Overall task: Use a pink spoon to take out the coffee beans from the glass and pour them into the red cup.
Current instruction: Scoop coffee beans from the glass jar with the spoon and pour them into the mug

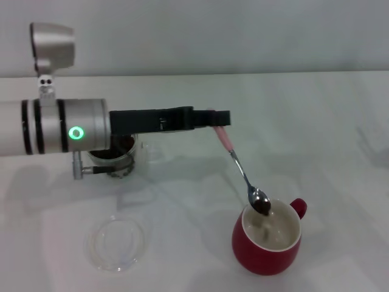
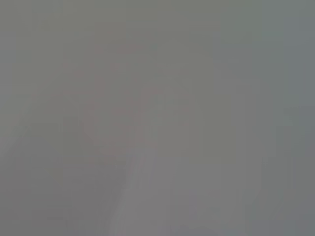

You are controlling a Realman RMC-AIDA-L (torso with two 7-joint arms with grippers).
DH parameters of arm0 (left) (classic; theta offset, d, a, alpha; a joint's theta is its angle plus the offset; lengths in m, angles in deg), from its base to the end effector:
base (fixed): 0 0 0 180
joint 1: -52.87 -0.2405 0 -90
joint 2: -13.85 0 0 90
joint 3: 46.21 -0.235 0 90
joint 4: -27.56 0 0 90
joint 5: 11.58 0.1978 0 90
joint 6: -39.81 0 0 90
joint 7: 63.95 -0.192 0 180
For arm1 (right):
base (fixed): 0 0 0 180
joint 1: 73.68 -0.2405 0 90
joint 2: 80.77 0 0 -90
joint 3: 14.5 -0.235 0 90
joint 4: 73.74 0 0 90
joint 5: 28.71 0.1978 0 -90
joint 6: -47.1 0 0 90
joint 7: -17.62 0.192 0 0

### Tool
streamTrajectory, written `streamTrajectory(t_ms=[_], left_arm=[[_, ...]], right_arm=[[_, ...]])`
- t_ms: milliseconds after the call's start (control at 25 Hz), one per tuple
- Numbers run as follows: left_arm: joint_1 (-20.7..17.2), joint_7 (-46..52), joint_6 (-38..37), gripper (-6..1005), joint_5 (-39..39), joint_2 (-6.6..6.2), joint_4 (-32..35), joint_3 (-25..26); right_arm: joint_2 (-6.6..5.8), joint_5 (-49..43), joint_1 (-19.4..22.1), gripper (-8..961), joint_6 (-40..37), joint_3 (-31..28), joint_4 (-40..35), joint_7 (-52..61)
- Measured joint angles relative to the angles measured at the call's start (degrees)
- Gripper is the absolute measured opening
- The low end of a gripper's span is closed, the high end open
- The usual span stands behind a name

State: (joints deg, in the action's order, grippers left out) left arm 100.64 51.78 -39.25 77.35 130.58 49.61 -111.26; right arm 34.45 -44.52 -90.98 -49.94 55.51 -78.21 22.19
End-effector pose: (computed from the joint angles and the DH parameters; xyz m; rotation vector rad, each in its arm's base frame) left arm -0.1105 0.3630 -0.0805 2.5819 1.3525 0.8513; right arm 0.2880 0.3016 0.0890 -1.4698 0.0201 0.7656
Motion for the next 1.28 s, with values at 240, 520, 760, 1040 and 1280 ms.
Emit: streamTrajectory(t_ms=[240, 520, 760, 1040, 1280], left_arm=[[1.31, 0.54, 2.24, 133, 5.20, 1.54, 5.11, -0.04], [3.01, 0.74, 2.71, 134, 7.75, 1.87, 7.16, -0.19], [3.32, 1.64, 2.76, 133, 7.97, 2.09, 9.68, -2.42], [3.14, 2.31, 2.78, 133, 8.07, 2.20, 10.54, -2.52], [2.35, 2.57, 2.53, 132, 7.87, 2.15, 11.57, -2.98]], right_arm=[[0.00, 0.00, 0.09, 786, -0.52, -0.04, 0.47, 0.00], [0.00, 0.00, 0.70, 786, -1.43, -0.08, 0.61, 0.00], [0.00, 0.00, 0.92, 786, -1.55, -0.14, 0.61, 0.00], [0.00, 0.00, 1.40, 786, -2.25, -0.14, 0.61, 0.00], [0.00, 0.00, 1.52, 786, -2.52, -0.14, 0.61, 0.00]])
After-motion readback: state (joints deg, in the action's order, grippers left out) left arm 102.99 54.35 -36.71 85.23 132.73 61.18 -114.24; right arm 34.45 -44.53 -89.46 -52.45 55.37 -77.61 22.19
